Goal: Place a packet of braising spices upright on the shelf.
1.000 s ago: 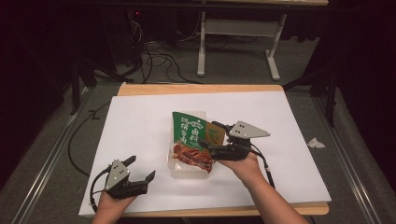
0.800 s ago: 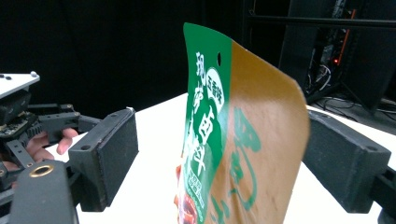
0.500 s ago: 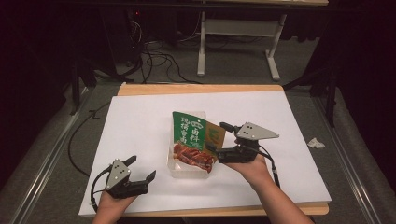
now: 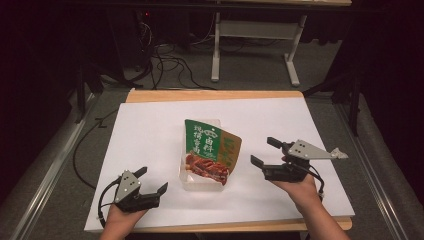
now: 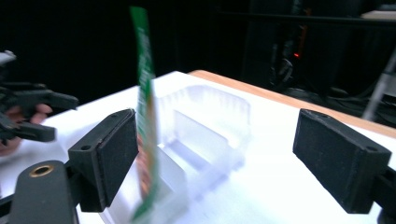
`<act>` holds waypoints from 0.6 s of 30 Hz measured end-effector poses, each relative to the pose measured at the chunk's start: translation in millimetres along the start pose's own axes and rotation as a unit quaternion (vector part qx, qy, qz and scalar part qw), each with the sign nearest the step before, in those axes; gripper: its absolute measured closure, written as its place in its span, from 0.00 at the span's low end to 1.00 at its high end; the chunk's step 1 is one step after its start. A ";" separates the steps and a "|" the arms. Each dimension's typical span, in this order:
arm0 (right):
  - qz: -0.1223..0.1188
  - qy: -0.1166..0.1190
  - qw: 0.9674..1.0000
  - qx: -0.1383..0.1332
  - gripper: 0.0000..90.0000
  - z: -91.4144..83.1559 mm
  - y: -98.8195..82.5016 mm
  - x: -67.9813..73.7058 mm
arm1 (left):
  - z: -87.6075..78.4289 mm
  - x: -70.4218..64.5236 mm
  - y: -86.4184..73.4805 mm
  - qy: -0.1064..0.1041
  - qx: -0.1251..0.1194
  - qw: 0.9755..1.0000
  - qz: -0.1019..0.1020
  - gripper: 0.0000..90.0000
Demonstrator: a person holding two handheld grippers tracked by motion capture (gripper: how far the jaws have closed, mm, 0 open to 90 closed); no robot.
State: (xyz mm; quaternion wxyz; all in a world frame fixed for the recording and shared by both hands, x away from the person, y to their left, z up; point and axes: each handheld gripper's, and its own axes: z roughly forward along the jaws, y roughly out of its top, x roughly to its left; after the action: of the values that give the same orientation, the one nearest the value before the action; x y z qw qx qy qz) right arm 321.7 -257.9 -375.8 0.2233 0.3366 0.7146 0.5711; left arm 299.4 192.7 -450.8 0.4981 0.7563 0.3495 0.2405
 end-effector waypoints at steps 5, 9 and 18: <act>0.010 -0.025 1.000 0.004 0.16 -16.9 -12.1 -14.1 | 0.7 -0.7 0.0 -0.001 0.002 1.000 0.001 0.14; 0.019 -0.050 0.999 0.009 0.16 -34.7 -25.6 -27.5 | 1.4 -1.5 -0.3 -0.001 0.004 1.000 0.001 0.15; 0.028 -0.103 0.994 0.015 0.16 -78.2 -55.9 -48.1 | 3.2 -4.0 -0.5 -0.004 0.008 1.000 0.004 0.15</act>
State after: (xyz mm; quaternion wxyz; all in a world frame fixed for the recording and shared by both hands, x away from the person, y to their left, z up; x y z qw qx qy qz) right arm 286.5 -352.2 -413.5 0.2750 0.4167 0.6867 0.5284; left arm 299.0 187.8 -452.6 0.4924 0.7627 0.3464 0.2362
